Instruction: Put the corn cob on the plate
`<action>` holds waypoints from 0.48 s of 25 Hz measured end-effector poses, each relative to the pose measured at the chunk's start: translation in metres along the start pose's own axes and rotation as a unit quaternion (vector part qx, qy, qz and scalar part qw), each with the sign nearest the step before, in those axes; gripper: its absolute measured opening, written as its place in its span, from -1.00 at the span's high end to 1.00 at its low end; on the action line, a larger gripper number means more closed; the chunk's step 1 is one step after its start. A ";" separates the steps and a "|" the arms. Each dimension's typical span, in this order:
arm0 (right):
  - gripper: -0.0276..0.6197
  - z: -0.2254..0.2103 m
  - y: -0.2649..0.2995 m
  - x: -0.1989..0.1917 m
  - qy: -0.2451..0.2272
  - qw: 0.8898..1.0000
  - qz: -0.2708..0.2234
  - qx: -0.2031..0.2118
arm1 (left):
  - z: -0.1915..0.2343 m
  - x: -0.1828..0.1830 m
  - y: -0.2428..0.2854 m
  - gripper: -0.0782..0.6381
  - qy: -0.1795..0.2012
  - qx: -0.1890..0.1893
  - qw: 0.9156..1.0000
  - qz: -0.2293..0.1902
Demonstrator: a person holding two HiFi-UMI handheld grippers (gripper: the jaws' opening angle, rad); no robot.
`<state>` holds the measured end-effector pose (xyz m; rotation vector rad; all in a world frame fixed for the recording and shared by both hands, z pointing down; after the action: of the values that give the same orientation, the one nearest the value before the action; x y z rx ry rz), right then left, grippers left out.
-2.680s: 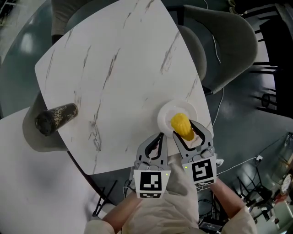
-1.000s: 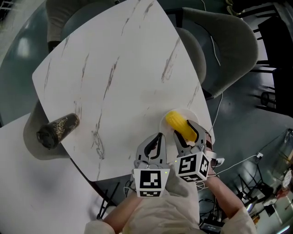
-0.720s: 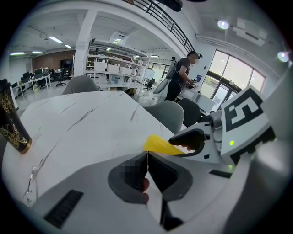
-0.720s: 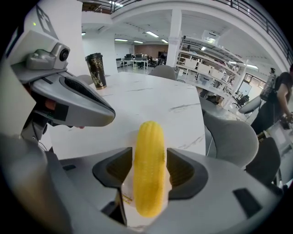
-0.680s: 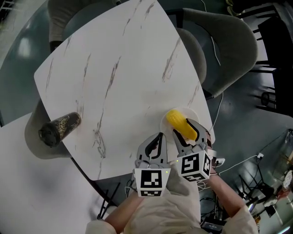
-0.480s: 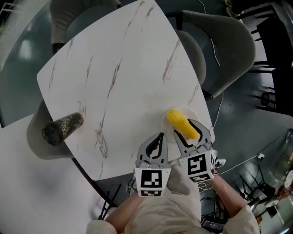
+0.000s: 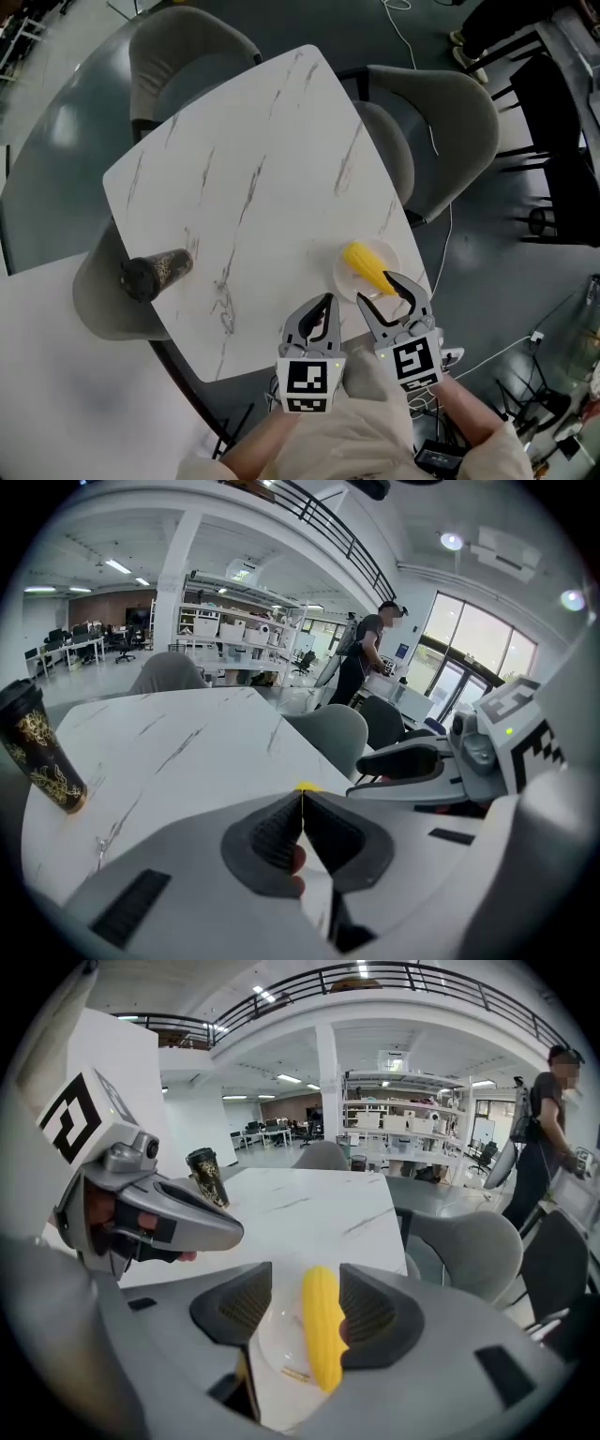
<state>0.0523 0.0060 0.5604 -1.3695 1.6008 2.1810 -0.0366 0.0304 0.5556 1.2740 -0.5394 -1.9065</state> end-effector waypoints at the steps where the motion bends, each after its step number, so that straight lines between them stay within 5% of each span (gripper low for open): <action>1: 0.23 0.001 -0.004 0.002 0.004 1.000 -0.003 0.000 | -0.002 0.001 -0.004 0.76 0.000 -0.001 1.000 -0.001; 2: 0.40 0.001 -0.008 0.003 0.011 1.000 -0.008 -0.001 | -0.003 0.003 -0.008 0.76 0.001 -0.003 1.000 -0.002; 12: 0.83 -0.007 -0.045 0.033 0.050 0.998 -0.041 -0.021 | -0.012 0.030 -0.049 0.76 -0.001 -0.007 0.999 -0.034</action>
<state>0.0619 0.0073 0.5051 -1.5505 1.5093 2.1422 -0.0494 0.0383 0.4986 1.2961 -0.4898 -1.9641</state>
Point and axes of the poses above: the fingertips, and each gripper's own axes: y forward along the fingers, z to its left, x out of its top, the point moved 2 cm from there along -y, backward along the fingers, and after that the axes turned 10 degrees about -y, right-handed, at the moved point
